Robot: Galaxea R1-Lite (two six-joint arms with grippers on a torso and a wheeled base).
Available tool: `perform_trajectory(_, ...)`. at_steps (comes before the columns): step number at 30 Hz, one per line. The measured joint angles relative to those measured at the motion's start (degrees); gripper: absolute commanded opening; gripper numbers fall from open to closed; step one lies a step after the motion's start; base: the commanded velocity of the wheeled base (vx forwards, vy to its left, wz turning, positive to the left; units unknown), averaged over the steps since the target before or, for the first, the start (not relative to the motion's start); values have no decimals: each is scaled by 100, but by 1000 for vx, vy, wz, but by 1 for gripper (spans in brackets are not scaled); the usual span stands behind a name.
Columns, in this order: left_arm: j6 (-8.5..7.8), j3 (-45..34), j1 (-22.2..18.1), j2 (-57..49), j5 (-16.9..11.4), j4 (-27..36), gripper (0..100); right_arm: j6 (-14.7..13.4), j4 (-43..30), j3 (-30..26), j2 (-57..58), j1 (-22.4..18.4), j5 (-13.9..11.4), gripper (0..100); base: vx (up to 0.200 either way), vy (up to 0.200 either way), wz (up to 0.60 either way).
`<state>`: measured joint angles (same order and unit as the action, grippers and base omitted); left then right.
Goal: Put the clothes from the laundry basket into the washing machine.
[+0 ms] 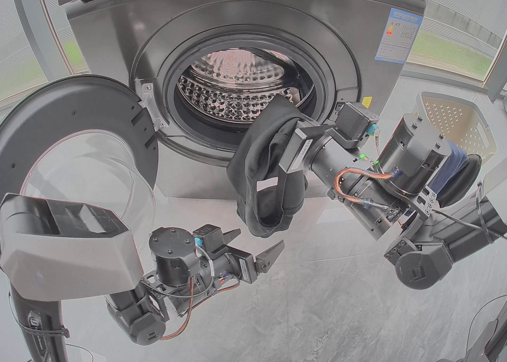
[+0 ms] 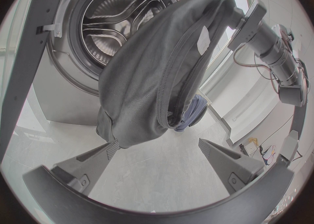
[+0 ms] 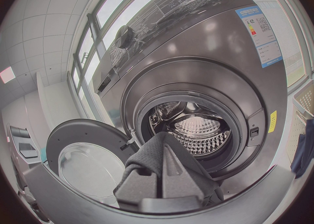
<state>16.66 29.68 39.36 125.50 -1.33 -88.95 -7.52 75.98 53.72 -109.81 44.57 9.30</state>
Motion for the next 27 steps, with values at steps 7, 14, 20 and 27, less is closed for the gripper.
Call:
perform_trajectory(7, -71, 785, -72, 518, 111, 0, 0, -28, 18, -20, 0, 38, 6, 0, 0, 0, 0)
perform_trajectory(14, -340, 1438, -301, 991, 529, 2, 0, -30, 29, -56, 22, 71, 11, 0, 0, 0, 0)
perform_trajectory(20, -347, 1452, -386, 964, 633, 0, 0, -30, 60, -139, 50, 11, 11, 0, 0, 0, 0)
perform_trajectory(27, -323, 1008, -452, 165, 680, 0, 0, -57, 66, -279, 129, -174, 0, 0, 0, 0, 0)
